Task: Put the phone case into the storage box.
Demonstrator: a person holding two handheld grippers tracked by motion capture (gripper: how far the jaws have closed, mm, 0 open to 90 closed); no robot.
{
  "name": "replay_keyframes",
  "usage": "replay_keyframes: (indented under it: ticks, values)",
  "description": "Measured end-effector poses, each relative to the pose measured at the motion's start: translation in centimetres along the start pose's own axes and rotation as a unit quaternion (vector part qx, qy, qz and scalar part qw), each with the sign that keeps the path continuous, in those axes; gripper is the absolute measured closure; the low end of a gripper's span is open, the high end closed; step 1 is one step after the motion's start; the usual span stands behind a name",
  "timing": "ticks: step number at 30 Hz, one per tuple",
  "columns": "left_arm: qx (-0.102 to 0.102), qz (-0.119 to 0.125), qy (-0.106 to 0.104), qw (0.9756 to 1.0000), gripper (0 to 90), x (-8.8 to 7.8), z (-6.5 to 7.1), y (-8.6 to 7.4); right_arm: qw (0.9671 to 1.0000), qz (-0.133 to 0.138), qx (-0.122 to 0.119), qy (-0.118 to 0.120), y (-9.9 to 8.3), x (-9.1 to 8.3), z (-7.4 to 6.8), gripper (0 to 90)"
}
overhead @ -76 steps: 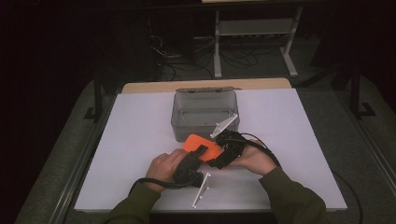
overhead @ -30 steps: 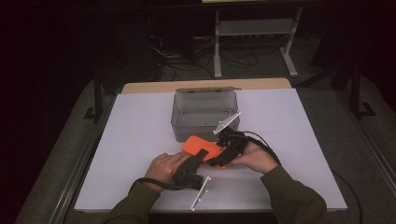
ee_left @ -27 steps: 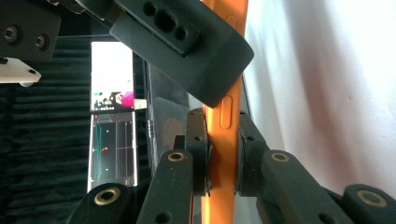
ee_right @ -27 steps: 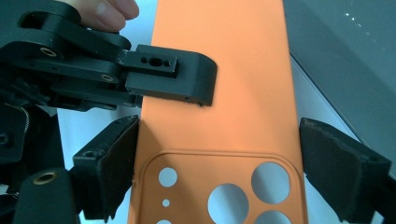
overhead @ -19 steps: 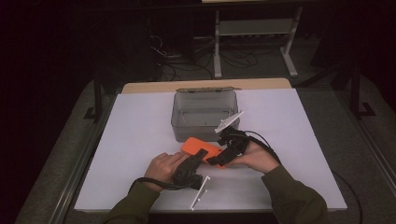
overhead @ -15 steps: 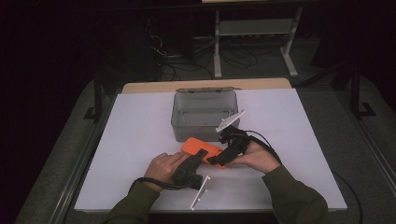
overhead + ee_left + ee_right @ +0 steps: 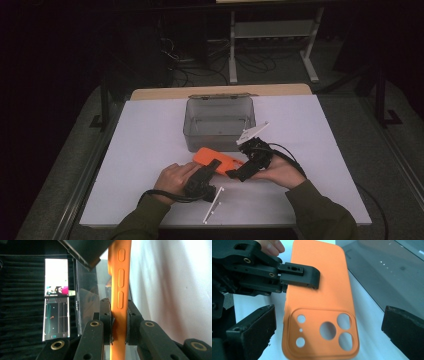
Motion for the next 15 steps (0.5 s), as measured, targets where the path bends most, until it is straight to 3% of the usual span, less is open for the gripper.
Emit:
replay_keyframes:
  ticks: [8, 15]
  values:
    - [0.000, -0.003, -0.001, 1.0000, 79.2, 0.0, 0.0, -0.2, 0.9996, 0.026, 0.005, -0.013, -0.9, -1.6, 0.3, 0.0]
    - [0.001, -0.006, 0.000, 1.0000, 79.2, -0.1, -0.1, -0.3, 0.9985, 0.040, 0.009, -0.038, -2.5, -2.9, 0.8, 0.0]
Point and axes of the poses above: each handheld gripper's, and its own axes: x roughly forward along the jaws, y roughly out of its top, z roughly to its right, the point moved 9 cm from there along x, roughly forward along the jaws, and after that the axes turned 5 degrees about y, right-handed, at the moved point
